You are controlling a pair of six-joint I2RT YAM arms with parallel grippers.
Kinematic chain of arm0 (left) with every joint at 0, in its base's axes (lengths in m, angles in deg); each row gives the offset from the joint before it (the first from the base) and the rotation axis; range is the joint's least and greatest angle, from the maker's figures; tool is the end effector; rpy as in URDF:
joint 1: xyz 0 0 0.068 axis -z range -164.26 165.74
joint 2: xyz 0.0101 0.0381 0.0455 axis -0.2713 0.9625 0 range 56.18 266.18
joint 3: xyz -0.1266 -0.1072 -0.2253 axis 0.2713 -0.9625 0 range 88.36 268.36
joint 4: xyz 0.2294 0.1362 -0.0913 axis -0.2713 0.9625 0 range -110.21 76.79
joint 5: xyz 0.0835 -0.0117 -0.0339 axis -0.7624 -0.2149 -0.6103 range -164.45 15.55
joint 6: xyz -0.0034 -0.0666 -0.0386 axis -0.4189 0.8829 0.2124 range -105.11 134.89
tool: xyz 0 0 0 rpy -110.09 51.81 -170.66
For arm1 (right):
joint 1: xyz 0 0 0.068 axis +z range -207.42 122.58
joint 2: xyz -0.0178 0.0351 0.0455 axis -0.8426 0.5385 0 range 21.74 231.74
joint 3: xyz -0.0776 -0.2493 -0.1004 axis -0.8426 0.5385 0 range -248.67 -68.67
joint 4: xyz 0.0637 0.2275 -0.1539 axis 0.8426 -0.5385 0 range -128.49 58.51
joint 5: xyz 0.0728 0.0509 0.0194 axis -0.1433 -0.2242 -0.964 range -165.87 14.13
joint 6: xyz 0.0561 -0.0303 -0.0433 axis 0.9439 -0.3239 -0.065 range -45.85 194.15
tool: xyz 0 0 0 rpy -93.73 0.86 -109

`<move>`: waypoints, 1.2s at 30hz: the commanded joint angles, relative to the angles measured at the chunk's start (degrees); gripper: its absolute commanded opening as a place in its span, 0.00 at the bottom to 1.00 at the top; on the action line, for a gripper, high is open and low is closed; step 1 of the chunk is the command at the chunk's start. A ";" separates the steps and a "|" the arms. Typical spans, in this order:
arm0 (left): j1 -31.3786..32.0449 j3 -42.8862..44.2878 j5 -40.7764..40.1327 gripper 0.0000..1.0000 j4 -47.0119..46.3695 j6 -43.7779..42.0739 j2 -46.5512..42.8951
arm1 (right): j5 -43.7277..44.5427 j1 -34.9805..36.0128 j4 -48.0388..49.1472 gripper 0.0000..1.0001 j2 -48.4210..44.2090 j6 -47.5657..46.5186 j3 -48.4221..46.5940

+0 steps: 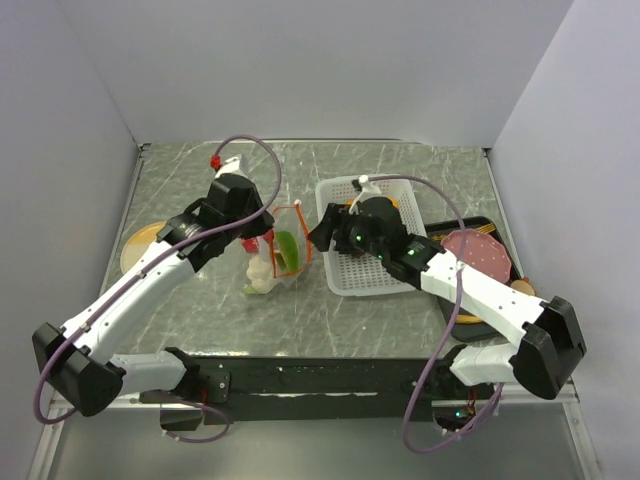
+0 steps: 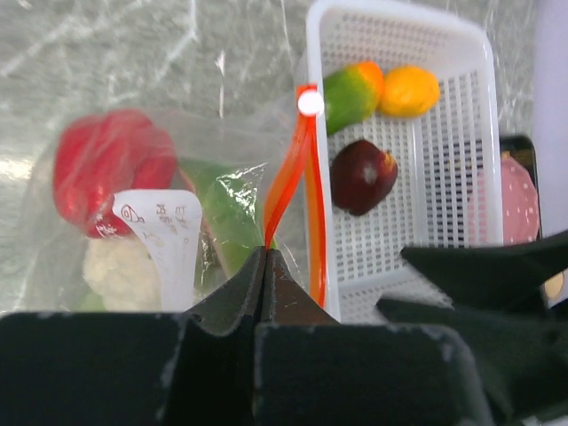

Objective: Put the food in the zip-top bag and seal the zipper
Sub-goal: Pick up the fake vegetable from the bin.

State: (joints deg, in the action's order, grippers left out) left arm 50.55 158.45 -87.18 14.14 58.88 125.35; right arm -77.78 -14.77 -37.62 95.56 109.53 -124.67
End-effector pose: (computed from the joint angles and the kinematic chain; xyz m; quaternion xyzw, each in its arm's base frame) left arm 0.2583 -0.1620 0.3552 -0.1224 0.8681 -0.2235 0.4259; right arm 0.2518 0.2349 0.2928 -0.0623 0.8360 0.3540 0.4146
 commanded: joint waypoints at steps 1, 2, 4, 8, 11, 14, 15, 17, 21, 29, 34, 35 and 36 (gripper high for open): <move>-0.09 0.58 4.64 0.02 -3.49 -1.45 -0.87 | 10.60 -4.49 -7.55 0.79 -0.79 2.58 -0.50; -0.18 0.58 4.47 0.02 -3.67 -1.54 -0.96 | 11.14 -5.12 -8.54 0.81 -0.44 2.77 -0.33; -0.09 0.93 3.95 0.02 -2.89 -1.80 -1.05 | 11.40 -7.22 -10.73 0.84 0.00 3.12 -0.07; -0.18 0.50 3.33 0.03 -2.62 -1.54 -1.58 | 12.37 -9.87 -13.55 0.89 2.37 1.98 0.11; -0.18 -0.38 4.03 0.03 -3.50 -1.54 -2.19 | 10.89 -12.24 -15.31 0.91 5.01 0.49 -0.94; -0.18 -0.47 3.95 0.03 -3.41 -1.62 -2.19 | 9.22 -13.56 -16.28 0.92 6.95 -0.57 -1.91; -0.09 -0.39 3.94 0.03 -3.32 -1.62 -2.11 | 8.77 -13.82 -15.85 0.92 7.38 -1.53 -1.91; -0.09 -0.56 3.77 0.03 -3.41 -1.71 -2.19 | 8.59 -14.35 -15.93 0.92 8.70 -1.89 -2.52; -0.18 -2.40 5.43 0.01 -6.13 -2.50 -3.86 | 8.86 -15.32 -16.02 0.92 11.60 -2.33 -4.54; -0.18 -3.46 5.35 0.01 -6.40 -2.06 -4.57 | 7.10 -16.20 -15.23 0.93 17.49 -2.50 -8.76; -0.18 -3.46 4.91 0.01 -6.22 -2.06 -4.57 | 4.29 -17.69 -14.53 0.93 20.48 -2.50 -10.00; -0.18 -3.55 4.91 0.01 -6.14 -2.06 -4.48 | 4.29 -17.87 -14.44 0.93 20.83 -2.59 -10.17; -0.18 -3.46 4.91 0.01 -6.05 -1.98 -4.48 | 4.20 -17.96 -14.70 0.93 21.27 -2.94 -10.35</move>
State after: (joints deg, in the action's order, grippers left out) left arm 50.53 154.71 -82.70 10.40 57.57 121.98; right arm -72.56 -31.81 -53.16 115.43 107.49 -132.41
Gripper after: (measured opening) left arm 0.014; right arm 0.928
